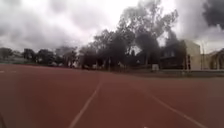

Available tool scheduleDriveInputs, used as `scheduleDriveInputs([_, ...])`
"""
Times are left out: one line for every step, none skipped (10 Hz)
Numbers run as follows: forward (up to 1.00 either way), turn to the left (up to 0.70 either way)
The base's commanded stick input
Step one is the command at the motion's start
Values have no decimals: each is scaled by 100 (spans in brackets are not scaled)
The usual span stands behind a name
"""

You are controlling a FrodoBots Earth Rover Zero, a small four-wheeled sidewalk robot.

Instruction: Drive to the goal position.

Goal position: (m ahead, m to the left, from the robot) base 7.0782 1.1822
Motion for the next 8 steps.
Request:
scheduleDriveInputs([67,0])
scheduleDriveInputs([67,0])
scheduleDriveInputs([67,0])
scheduleDriveInputs([67,0])
scheduleDriveInputs([67,0])
scheduleDriveInputs([67,0])
scheduleDriveInputs([67,0])
scheduleDriveInputs([67,0])
